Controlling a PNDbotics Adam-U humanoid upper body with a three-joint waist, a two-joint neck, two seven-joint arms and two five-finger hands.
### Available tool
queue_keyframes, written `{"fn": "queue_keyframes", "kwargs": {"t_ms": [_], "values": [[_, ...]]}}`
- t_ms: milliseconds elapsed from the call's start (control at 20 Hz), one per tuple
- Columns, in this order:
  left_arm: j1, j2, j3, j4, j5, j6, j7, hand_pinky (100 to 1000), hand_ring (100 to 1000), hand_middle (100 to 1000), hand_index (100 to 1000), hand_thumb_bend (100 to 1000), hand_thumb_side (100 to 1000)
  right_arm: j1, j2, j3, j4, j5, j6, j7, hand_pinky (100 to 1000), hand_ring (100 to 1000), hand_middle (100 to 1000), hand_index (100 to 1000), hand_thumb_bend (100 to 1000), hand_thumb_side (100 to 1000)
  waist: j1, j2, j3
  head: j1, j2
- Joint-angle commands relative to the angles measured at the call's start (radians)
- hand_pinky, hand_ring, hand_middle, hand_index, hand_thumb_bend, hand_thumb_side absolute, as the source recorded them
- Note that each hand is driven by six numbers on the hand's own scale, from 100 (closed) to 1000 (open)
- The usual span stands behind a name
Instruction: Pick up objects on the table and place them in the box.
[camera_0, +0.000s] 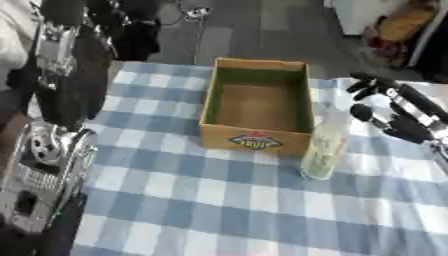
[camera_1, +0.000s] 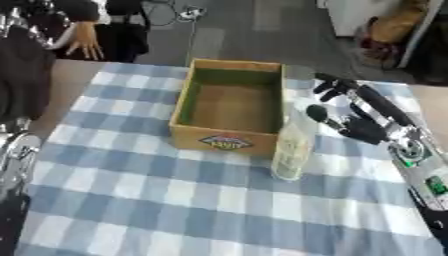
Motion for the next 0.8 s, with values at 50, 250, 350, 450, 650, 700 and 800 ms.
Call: {"fn": "queue_keyframes", "kwargs": {"t_ms": [50,250,350,450,650,700,800], "values": [[-0.015,0.004,0.004,-0.017,0.002,-0.003,-0.002,718,644,798,997,335,940,-0.004,-0.029,-0.001,-0.033,-0.006,-0.002,0.008,968,765,801,1000,695,1000,0.0,-0.023,-0.001,0.012,-0.01],[-0.015,0.004,0.003,-0.017,0.002,-0.003,-0.002,718,643,798,997,335,940,0.004,-0.029,0.001,-0.044,-0.002,-0.003,0.019,972,768,808,1000,691,1000,0.0,-0.023,-0.001,0.019,-0.009],[-0.016,0.004,0.002,-0.017,0.002,-0.003,-0.003,720,643,798,997,336,940,0.006,-0.026,0.001,-0.044,-0.002,-0.005,0.025,976,768,808,1000,680,1000,0.0,-0.023,0.0,0.022,-0.008],[-0.017,0.003,0.002,-0.017,0.002,-0.002,-0.003,720,644,798,997,336,940,0.006,-0.021,0.0,-0.039,-0.002,-0.006,0.028,977,767,806,1000,677,1000,0.0,-0.023,0.001,0.023,-0.008],[-0.019,0.002,0.002,-0.017,0.002,-0.003,-0.003,720,644,798,997,337,940,0.004,-0.014,0.001,-0.03,0.001,-0.008,0.029,980,768,808,1000,669,1000,-0.001,-0.023,0.003,0.026,-0.008],[-0.019,0.002,0.002,-0.017,0.002,-0.003,-0.003,720,644,798,996,337,940,0.003,-0.014,0.001,-0.028,0.002,-0.009,0.029,980,768,810,1000,667,1000,-0.001,-0.023,0.003,0.027,-0.008],[-0.02,0.001,0.002,-0.017,0.002,-0.003,-0.003,720,644,798,996,337,939,0.001,-0.012,0.002,-0.026,0.004,-0.009,0.03,980,769,813,1000,664,1000,-0.002,-0.023,0.004,0.028,-0.008]]}}
